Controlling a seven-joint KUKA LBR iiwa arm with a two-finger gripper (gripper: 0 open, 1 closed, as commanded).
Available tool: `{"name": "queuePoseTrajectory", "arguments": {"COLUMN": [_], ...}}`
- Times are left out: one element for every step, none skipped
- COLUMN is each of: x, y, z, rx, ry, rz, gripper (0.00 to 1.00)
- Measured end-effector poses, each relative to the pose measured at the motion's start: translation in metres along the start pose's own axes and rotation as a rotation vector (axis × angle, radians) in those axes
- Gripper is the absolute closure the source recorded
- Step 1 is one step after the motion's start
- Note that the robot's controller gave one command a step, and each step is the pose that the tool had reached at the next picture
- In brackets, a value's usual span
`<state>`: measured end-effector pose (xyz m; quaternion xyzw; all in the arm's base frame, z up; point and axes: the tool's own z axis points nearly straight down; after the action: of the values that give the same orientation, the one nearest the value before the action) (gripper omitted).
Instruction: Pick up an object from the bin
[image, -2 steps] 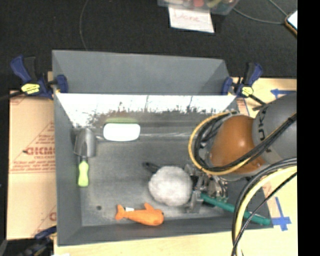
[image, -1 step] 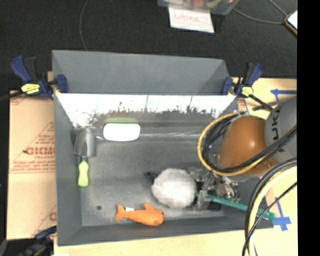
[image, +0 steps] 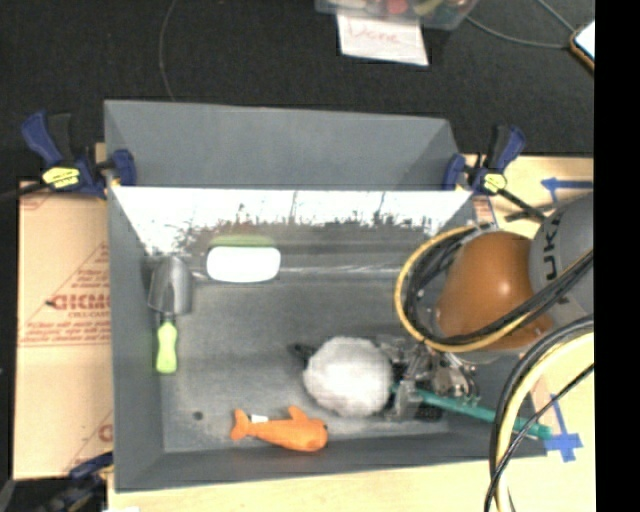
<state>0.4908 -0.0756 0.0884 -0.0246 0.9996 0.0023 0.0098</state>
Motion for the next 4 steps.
{"name": "queuePoseTrajectory", "arguments": {"x": [0.006, -0.012, -0.023, 0.003], "y": [0.023, -0.006, 0.093, 0.061], "z": [-0.103, -0.112, -0.084, -0.074], "rx": [0.002, 0.001, 0.001, 0.004], "ry": [0.008, 0.004, 0.001, 0.003], "rz": [0.036, 0.009, 0.144, 0.090], "gripper": [1.00, 1.00, 1.00, 1.00]}}
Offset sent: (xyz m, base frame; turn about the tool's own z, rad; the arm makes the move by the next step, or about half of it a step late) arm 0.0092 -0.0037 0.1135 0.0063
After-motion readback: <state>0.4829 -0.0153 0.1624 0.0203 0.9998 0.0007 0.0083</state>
